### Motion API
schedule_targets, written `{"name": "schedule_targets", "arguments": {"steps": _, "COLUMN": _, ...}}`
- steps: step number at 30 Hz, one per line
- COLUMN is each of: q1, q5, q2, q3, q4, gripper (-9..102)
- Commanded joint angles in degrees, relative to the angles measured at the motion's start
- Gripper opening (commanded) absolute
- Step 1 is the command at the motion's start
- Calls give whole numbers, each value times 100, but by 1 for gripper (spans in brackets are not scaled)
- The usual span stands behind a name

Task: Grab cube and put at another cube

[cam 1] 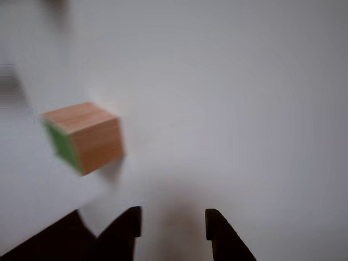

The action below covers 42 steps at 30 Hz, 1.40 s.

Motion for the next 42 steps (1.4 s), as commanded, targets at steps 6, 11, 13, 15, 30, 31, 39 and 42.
{"name": "schedule_targets", "arguments": {"steps": 6, "q1": -677, "q5": 747, "q2": -2821, "q3": -1881, "q4": -668, "gripper": 24}}
{"name": "schedule_targets", "arguments": {"steps": 11, "q1": -967, "q5": 914, "q2": -3401, "q3": -2285, "q4": -861, "gripper": 26}}
{"name": "schedule_targets", "arguments": {"steps": 13, "q1": -1072, "q5": 1011, "q2": -3806, "q3": -2584, "q4": -861, "gripper": 27}}
{"name": "schedule_targets", "arguments": {"steps": 15, "q1": -1151, "q5": 1072, "q2": -4157, "q3": -2874, "q4": -861, "gripper": 28}}
{"name": "schedule_targets", "arguments": {"steps": 30, "q1": -1617, "q5": 1775, "q2": -6460, "q3": -4518, "q4": -932, "gripper": 32}}
{"name": "schedule_targets", "arguments": {"steps": 31, "q1": -1635, "q5": 1802, "q2": -6486, "q3": -4562, "q4": -940, "gripper": 33}}
{"name": "schedule_targets", "arguments": {"steps": 39, "q1": -1714, "q5": 2109, "q2": -6908, "q3": -5150, "q4": -923, "gripper": 38}}
{"name": "schedule_targets", "arguments": {"steps": 42, "q1": -1582, "q5": 2109, "q2": -7304, "q3": -5449, "q4": -888, "gripper": 40}}
